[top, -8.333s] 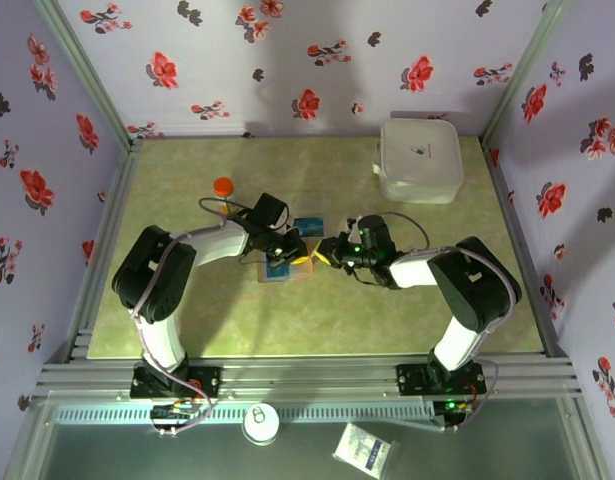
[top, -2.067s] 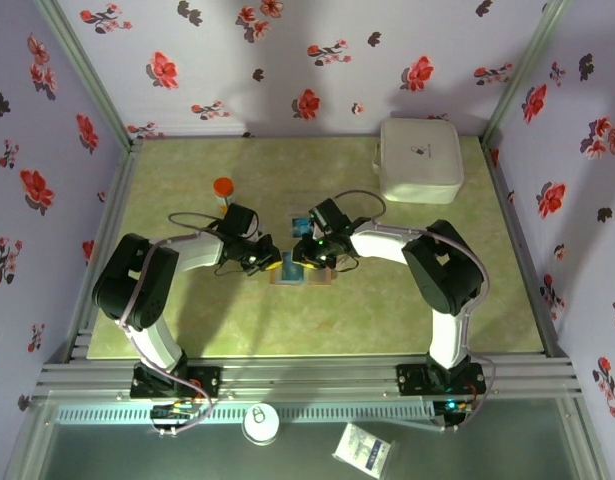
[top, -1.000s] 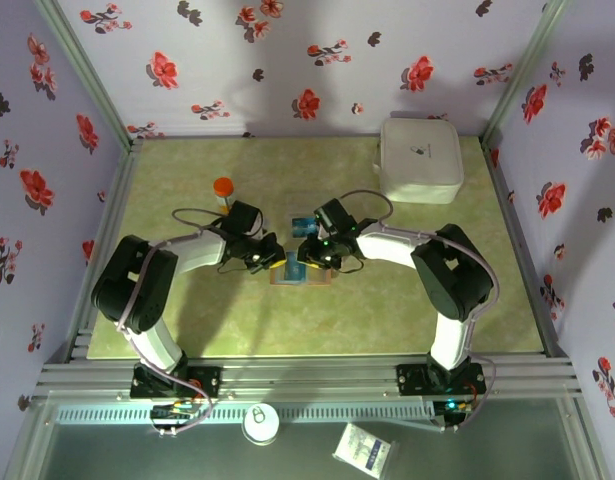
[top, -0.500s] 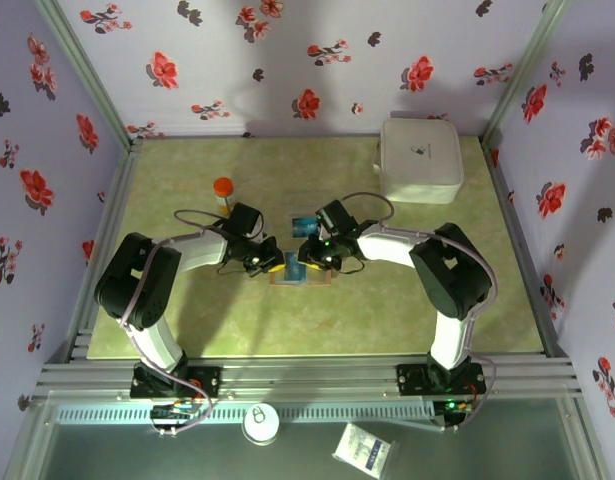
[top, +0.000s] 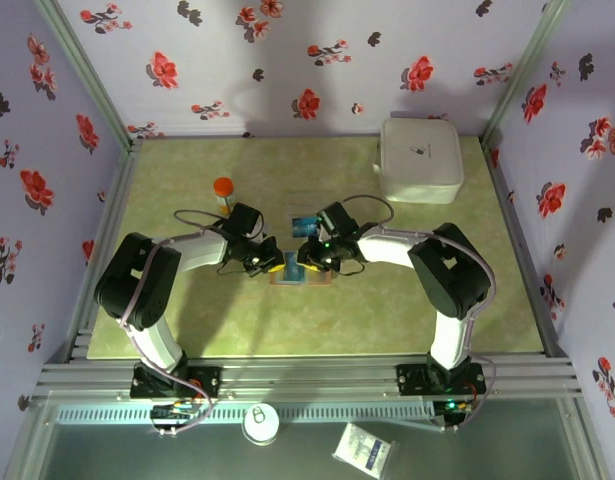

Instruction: Take the credit cards out of the card holder

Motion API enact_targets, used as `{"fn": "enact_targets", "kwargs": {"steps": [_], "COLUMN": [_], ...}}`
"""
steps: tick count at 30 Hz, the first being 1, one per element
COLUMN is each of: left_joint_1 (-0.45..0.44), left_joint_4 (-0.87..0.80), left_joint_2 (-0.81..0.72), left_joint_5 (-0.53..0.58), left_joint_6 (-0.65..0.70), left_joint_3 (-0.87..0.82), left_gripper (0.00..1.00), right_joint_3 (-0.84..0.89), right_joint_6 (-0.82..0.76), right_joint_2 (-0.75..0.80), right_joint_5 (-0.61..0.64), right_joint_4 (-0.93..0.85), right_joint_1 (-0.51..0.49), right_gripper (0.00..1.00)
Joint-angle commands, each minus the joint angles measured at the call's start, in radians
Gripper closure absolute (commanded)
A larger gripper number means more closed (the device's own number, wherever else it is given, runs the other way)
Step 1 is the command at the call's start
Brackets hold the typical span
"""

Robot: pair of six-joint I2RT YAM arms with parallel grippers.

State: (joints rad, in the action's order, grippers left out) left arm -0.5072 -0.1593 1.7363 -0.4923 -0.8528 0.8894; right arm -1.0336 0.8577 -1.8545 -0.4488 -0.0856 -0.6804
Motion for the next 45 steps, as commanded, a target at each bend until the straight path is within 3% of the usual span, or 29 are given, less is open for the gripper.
{"fn": "enact_targets", "kwargs": {"steps": [1, 15, 27, 40, 45], "left_joint_1": [-0.007, -0.006, -0.007, -0.007, -0.007], "left_joint_4": [-0.055, -0.057, -0.057, -0.060, -0.062], "left_joint_2": [0.011, 0.006, 0.014, 0.026, 0.028], "left_joint_5": [0.029, 0.028, 0.028, 0.025, 0.026], "left_joint_6": [0.028, 0.026, 0.025, 0.028, 0.028], "left_joint_3": [0.013, 0.016, 0.017, 0.026, 0.025], "left_gripper": [1.00, 1.00, 1.00, 1.00, 1.00], "right_joint_3": [0.028, 0.053, 0.058, 0.113, 0.125], "right_joint_6": [0.000, 0.003, 0.034, 0.074, 0.090], "right_joint_2": [0.045, 0.024, 0.004, 0.010, -0.004], "right_joint_5": [0.008, 0.018, -0.037, -0.067, -0.092], "right_joint_4": [0.012, 0.005, 0.094, 0.211, 0.261], "right_joint_1": [0.007, 0.012, 0.012, 0.021, 0.025], "right_gripper": [0.73, 0.73, 0.76, 0.86, 0.84]}}
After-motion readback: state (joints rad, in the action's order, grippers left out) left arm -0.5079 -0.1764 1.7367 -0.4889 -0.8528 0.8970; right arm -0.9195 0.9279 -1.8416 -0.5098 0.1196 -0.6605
